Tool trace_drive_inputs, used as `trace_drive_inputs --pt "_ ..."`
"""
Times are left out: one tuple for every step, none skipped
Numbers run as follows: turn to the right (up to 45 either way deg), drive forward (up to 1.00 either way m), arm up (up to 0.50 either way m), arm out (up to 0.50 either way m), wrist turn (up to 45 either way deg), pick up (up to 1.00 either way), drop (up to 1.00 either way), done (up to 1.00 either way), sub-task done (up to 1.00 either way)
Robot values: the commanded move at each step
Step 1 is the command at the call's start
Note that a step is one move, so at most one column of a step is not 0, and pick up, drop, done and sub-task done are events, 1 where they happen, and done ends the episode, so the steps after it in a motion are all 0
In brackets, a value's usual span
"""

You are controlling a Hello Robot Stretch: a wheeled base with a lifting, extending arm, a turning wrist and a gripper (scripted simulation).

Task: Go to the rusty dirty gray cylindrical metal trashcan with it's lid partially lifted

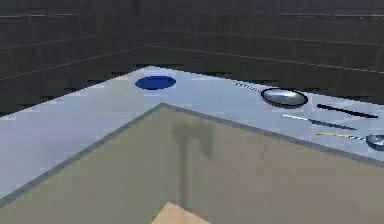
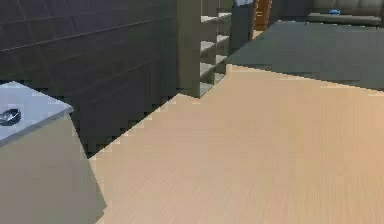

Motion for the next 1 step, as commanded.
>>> trace_drive_inputs --pt "45.0 0.00 0.00 0.00 0.0 0.00 0.00 0.00 0.00"
